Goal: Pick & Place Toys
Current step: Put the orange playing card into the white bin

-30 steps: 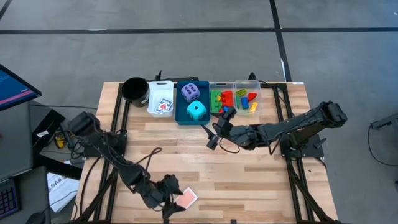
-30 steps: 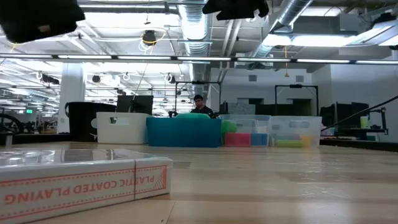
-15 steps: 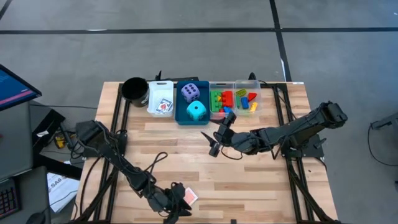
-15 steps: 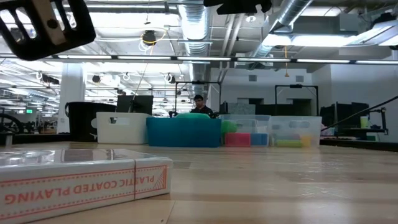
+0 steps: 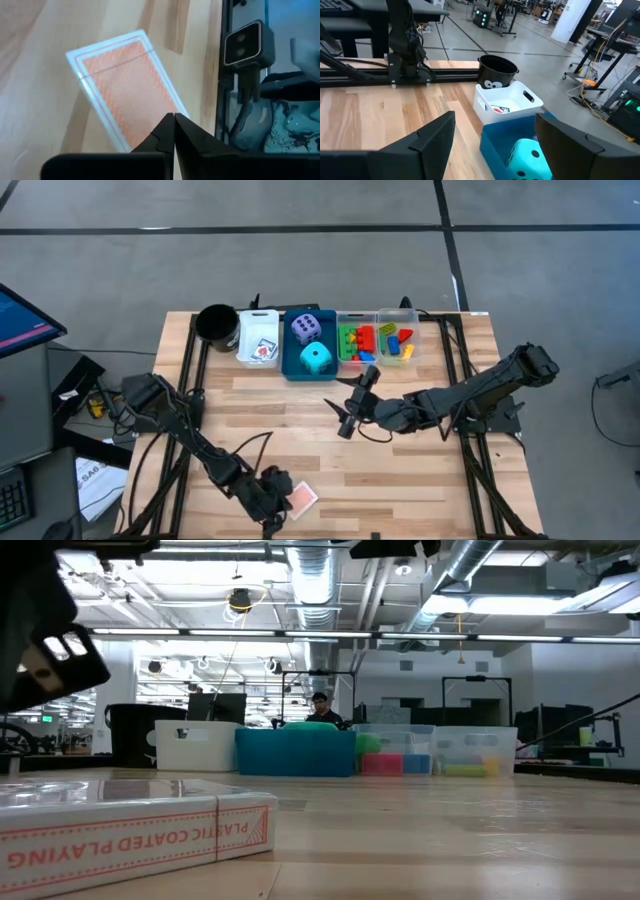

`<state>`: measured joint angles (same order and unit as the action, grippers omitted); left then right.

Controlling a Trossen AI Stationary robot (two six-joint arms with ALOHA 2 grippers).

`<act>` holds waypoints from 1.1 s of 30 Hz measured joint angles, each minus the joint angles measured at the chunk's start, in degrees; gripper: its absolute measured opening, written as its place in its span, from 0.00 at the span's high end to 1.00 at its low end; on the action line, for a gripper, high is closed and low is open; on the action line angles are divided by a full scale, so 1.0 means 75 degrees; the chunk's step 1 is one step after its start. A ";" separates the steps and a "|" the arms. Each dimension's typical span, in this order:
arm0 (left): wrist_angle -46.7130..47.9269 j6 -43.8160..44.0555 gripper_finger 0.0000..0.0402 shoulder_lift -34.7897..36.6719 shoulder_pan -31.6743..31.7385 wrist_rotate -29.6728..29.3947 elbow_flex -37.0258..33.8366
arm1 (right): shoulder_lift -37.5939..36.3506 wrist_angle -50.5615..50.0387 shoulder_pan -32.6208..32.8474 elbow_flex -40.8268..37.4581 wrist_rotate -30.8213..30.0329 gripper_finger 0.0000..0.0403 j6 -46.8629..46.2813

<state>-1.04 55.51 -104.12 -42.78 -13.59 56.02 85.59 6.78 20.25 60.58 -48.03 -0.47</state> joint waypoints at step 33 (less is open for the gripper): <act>-0.1237 -0.1282 1.00 0.0061 0.1905 -0.0931 -0.1922 | -0.0001 -0.0470 0.0006 0.0000 0.0037 0.33 -0.0350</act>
<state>-10.32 45.89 -103.66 -28.50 -20.57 41.60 85.58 3.26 20.30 60.58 -47.76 -3.09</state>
